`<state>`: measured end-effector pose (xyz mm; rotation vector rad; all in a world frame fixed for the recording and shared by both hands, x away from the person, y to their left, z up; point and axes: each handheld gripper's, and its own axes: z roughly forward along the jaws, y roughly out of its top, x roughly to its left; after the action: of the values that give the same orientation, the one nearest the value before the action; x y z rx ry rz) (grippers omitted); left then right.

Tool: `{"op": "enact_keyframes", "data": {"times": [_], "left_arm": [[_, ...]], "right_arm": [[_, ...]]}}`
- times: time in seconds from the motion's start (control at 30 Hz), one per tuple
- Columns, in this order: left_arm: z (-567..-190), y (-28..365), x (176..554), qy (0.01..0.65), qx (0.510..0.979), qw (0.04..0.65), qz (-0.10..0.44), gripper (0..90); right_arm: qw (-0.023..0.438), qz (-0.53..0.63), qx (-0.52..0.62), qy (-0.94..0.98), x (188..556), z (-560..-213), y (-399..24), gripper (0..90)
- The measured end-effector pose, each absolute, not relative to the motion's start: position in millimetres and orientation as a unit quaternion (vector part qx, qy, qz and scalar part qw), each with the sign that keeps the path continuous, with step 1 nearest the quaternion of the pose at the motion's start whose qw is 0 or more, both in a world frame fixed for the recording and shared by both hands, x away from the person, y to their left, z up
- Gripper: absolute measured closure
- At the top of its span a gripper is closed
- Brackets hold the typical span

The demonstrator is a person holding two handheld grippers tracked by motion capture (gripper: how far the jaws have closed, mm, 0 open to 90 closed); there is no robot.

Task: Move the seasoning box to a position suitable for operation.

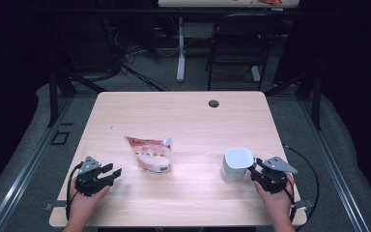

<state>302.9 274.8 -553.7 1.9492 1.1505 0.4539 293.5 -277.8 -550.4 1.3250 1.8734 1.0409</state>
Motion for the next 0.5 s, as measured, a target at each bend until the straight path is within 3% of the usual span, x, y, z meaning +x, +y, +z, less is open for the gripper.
{"op": "enact_keyframes", "data": {"times": [0.23,0.5], "left_arm": [[-555.0,279.4,298.7,0.457,0.773,0.402,0.179,56.3],[-553.6,283.6,295.9,0.461,0.773,0.397,0.181,57.2]], "right_arm": [[0.298,0.401,0.501,0.707,299.5,-550.0,-280.4,58.6],[0.293,0.397,0.5,0.712,301.6,-550.4,-279.2,68.5]]}}
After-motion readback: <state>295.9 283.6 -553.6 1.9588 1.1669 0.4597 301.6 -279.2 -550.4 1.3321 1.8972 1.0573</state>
